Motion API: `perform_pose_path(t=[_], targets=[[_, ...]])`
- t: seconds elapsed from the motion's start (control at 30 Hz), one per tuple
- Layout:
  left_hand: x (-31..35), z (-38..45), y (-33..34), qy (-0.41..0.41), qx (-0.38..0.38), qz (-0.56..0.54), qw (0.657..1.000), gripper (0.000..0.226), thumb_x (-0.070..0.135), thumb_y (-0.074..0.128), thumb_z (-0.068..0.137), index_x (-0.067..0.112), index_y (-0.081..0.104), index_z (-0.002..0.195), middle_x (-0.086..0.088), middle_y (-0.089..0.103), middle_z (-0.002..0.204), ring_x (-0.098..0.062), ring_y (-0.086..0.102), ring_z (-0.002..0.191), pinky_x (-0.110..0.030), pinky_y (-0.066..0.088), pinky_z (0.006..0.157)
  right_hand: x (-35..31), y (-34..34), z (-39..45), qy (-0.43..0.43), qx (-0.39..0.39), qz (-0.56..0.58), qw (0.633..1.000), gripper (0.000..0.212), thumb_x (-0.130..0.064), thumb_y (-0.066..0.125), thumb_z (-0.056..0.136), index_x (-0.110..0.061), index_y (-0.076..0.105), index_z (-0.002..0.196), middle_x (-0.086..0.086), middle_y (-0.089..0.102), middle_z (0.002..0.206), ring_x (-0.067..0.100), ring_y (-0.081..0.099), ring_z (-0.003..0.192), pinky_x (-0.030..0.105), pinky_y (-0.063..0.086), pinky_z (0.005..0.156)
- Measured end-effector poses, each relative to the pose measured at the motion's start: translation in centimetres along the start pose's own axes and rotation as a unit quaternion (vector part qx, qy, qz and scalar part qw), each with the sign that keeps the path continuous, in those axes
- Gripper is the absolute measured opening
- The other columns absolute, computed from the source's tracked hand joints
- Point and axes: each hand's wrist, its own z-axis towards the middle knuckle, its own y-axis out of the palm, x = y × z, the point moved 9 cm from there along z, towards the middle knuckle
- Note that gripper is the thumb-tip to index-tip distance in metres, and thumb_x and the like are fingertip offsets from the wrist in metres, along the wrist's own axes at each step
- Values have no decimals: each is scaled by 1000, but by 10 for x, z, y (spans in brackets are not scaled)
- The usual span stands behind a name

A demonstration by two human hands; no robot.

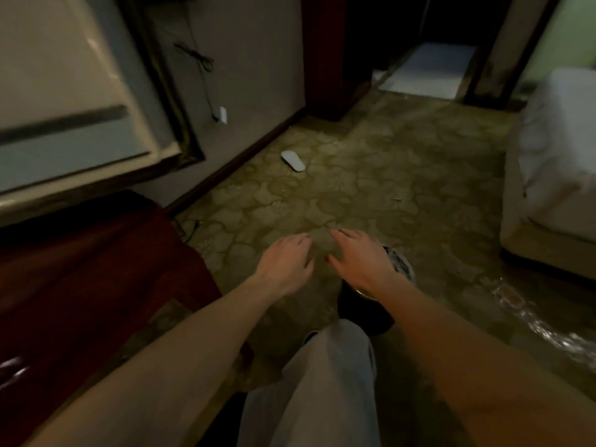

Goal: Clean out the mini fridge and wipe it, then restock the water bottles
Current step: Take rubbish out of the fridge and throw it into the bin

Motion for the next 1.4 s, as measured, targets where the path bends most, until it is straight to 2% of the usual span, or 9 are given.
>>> perform_pose_path(t=[0.13, 0.27, 0.43, 0.63, 0.73, 1.07, 1.4], targets=[[-20, -48, -61, -21, 39, 37, 998, 55, 39, 46, 97, 14, 40, 145, -3, 40, 153, -20, 36, 140, -35, 24, 117, -69, -38, -5, -53, 26, -16, 998, 62, -49, 52, 91, -27, 34, 147, -2, 44, 147, 23, 39, 135, 44, 33, 111], [-48, -96, -124, -47, 78, 70, 993, 53, 41, 41, 100, 15, 38, 147, -4, 37, 155, -21, 32, 142, -34, 19, 117, -144, -71, -11, -108, 42, -18, 993, 65, -52, 50, 93, -25, 31, 149, -1, 38, 152, 22, 33, 139, 46, 29, 113], [-82, -157, -198, -83, 132, 102, 982, 53, 40, 41, 100, 17, 37, 148, -1, 34, 156, -17, 29, 144, -33, 16, 120, -233, -108, -19, -177, 80, -27, 980, 69, -59, 49, 92, -23, 33, 149, 0, 41, 150, 21, 37, 138, 45, 35, 111], [-129, -239, -278, -140, 195, 147, 960, 54, 42, 42, 100, 17, 37, 147, 0, 37, 155, -17, 32, 143, -32, 19, 117, -336, -138, -29, -247, 125, -37, 960, 67, -57, 52, 91, -24, 36, 147, -3, 45, 146, 18, 41, 135, 41, 39, 109], [-159, -286, -311, -176, 214, 165, 946, 55, 41, 43, 100, 17, 36, 148, 1, 36, 156, -17, 32, 143, -32, 20, 116, -395, -142, -36, -293, 132, -40, 946, 68, -58, 50, 92, -24, 34, 149, -3, 43, 149, 18, 38, 137, 41, 35, 112], [-272, -434, -381, -304, 239, 213, 897, 58, 44, 47, 98, 16, 38, 148, 0, 39, 154, -17, 36, 142, -32, 24, 115, -596, -157, -62, -431, 128, 8, 893, 68, -54, 53, 93, -24, 31, 151, -2, 41, 151, 18, 36, 139, 37, 32, 112], [-356, -525, -428, -382, 244, 233, 861, 48, 38, 55, 94, 10, 51, 133, -7, 52, 142, -25, 49, 132, -36, 36, 107, -727, -169, -53, -490, 140, 20, 860, 68, -55, 52, 93, -25, 31, 151, -3, 44, 148, 17, 38, 136, 35, 33, 109]])
